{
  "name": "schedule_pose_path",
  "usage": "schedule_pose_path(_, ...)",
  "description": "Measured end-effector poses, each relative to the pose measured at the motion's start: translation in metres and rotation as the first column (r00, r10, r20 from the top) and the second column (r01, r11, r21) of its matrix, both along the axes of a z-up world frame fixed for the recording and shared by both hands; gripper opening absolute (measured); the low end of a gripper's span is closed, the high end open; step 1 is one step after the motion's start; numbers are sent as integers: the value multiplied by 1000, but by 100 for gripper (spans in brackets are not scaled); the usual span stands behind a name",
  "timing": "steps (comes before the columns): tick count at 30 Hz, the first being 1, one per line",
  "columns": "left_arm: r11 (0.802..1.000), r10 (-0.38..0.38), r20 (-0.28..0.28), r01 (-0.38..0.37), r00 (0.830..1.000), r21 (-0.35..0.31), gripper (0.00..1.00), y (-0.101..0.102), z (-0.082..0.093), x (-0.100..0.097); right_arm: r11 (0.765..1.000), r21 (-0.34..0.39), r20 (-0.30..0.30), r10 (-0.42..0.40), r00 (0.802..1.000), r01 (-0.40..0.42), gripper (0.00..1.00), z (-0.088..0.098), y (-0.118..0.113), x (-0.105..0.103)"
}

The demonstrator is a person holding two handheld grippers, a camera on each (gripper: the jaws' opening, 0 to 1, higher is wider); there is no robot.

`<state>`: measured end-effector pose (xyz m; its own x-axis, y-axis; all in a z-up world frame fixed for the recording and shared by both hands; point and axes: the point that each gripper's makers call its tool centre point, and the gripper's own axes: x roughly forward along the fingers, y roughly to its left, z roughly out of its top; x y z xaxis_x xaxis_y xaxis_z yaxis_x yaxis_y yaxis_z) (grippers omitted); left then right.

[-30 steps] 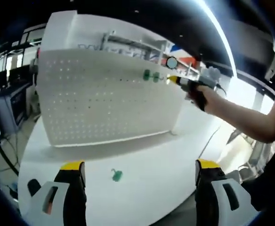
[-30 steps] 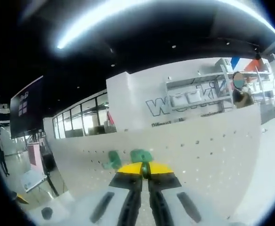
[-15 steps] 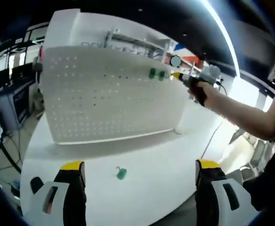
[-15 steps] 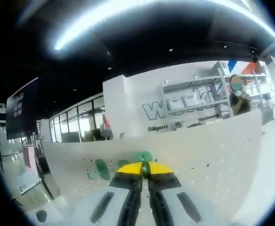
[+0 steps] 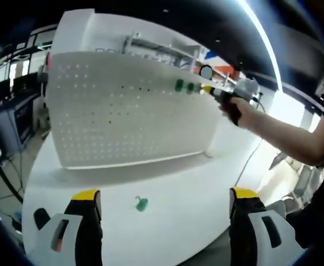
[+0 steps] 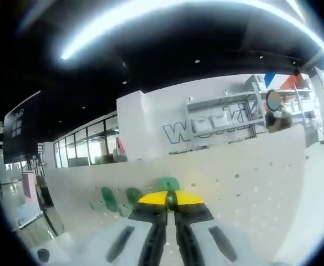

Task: Insert the hook assembly into the mounting plate slot until the hook locks in place.

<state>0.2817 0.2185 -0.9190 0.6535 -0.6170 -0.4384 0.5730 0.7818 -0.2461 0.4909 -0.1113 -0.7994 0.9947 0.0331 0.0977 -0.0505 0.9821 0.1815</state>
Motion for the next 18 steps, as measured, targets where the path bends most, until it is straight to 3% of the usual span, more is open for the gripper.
schedule_pose_path(3,1000,2,-4,-2,1000,-3,97,-1,-1,0,1000,-22,13,-15,1000,15,1,-1,1,0)
schedule_pose_path(6,1000,-6,-12,6,1000,0,96,-3,-4,-2,1000,20,32,-22,999,21,1,-4,-2,2)
schedule_pose_path(14,1000,0,-16,0,1000,5,95,1,-5,-1,999,7,75,-42,996,42,1,-5,1,2)
schedule_pose_path(16,1000,-1,-16,1,1000,6,95,1,-5,-1,997,-62,55,-49,997,52,1,-4,2,1)
schedule_pose_path(18,1000,-1,-15,1,1000,2,95,0,-4,-1,995,-82,38,-52,998,55,1,-4,4,2)
